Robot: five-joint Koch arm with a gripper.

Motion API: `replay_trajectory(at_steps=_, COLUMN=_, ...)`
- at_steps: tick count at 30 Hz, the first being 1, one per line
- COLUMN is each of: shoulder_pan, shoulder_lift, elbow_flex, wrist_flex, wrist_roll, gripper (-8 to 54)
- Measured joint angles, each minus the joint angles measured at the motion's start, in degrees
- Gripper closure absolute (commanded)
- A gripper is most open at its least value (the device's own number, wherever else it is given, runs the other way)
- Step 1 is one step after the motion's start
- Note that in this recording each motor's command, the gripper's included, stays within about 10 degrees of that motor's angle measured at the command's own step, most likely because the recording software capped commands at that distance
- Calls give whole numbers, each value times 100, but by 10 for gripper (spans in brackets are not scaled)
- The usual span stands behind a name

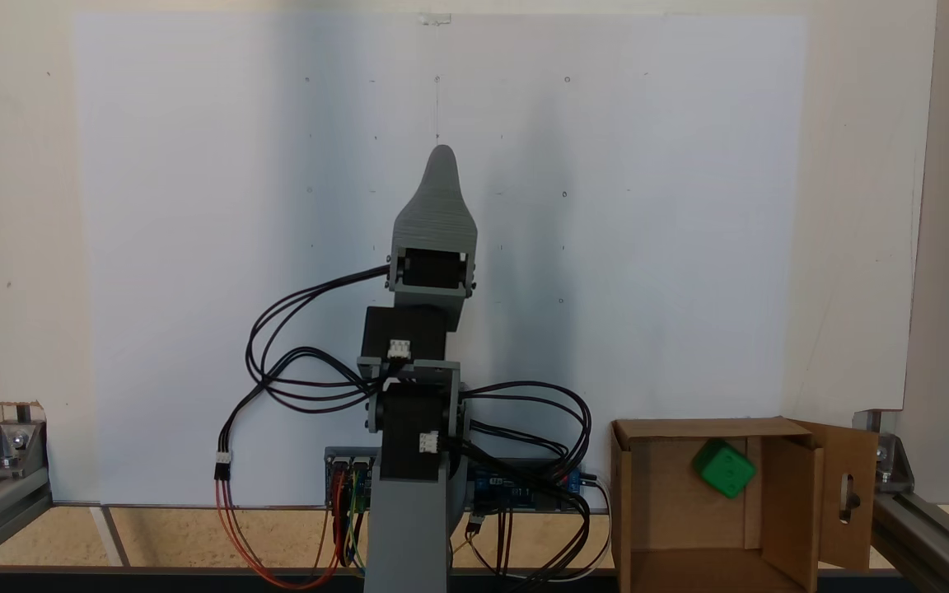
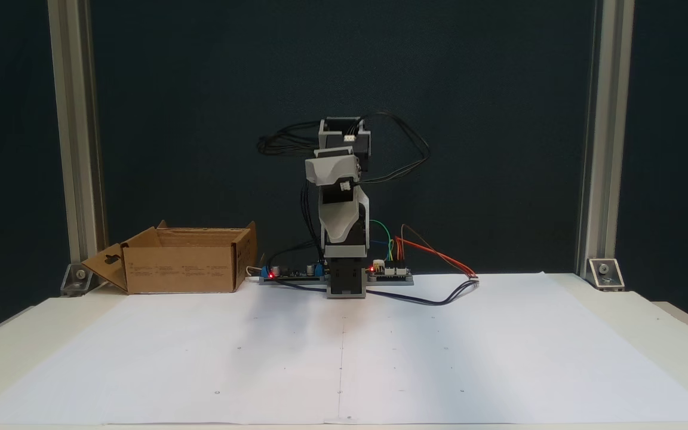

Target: Grasp a green dice and put it in the bin.

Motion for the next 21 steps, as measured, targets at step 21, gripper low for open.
replay_trajectory(at_steps=21, shoulder_pan=105, shoulder_lift=0, elbow_flex=2795, wrist_flex=-4975, wrist_roll=0, gripper=14)
